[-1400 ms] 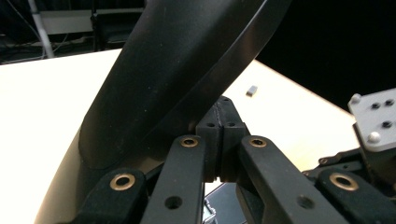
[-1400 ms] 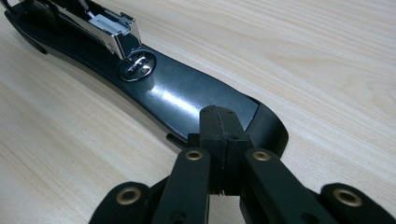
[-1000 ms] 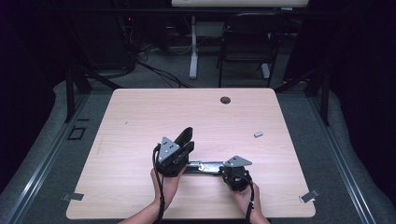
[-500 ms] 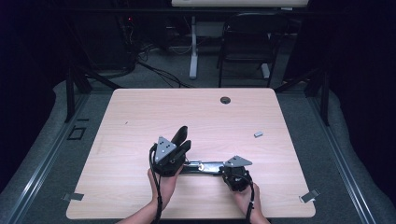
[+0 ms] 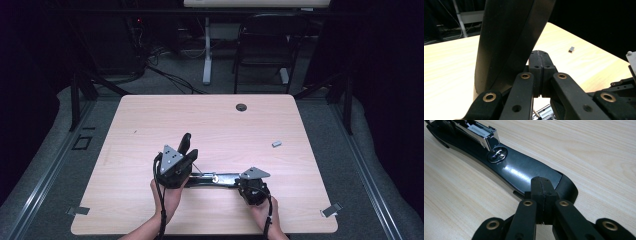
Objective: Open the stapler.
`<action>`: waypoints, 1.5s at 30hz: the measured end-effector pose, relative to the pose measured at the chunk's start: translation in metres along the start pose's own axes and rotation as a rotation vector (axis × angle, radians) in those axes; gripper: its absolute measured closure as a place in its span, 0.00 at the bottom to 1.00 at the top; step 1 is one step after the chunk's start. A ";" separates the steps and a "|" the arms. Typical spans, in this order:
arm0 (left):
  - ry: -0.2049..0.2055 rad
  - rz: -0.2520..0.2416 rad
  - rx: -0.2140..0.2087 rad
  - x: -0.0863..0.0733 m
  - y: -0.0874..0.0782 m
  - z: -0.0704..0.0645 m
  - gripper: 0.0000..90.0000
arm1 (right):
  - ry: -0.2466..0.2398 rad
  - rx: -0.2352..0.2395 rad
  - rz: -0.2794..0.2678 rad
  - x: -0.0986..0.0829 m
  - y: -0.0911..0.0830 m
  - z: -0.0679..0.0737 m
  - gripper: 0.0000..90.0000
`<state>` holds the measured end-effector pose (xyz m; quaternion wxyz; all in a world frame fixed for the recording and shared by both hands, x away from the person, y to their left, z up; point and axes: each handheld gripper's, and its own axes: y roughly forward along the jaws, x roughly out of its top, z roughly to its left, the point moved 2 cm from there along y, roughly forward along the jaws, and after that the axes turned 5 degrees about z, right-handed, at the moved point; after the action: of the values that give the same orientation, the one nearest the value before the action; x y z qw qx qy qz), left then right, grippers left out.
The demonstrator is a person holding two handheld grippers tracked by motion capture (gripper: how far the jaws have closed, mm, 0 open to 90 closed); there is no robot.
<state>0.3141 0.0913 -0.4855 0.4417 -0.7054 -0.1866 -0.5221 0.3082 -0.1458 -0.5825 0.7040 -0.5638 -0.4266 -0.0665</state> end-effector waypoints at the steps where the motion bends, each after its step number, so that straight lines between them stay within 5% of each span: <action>1: 0.002 -0.001 -0.002 0.000 0.000 0.000 1.00 | 0.001 0.001 0.000 0.000 0.000 0.000 1.00; 7: 0.031 0.006 0.024 -0.001 -0.006 0.003 1.00 | 0.002 0.005 -0.008 0.000 0.000 0.000 1.00; 27: 0.011 0.007 0.078 -0.004 -0.020 0.026 1.00 | 0.003 -0.003 -0.002 0.000 0.000 0.000 1.00; 40: -0.031 0.003 0.099 -0.007 -0.025 0.034 1.00 | -0.003 -0.005 -0.004 0.000 0.000 0.001 1.00; 45: -0.105 0.007 0.122 -0.009 -0.030 0.049 1.00 | -0.004 -0.008 -0.005 0.000 0.000 0.001 1.00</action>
<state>0.3170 0.1494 -0.4843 0.4752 -0.7041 -0.2387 -0.4706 0.3072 -0.1447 -0.5828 0.7007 -0.5658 -0.4291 -0.0690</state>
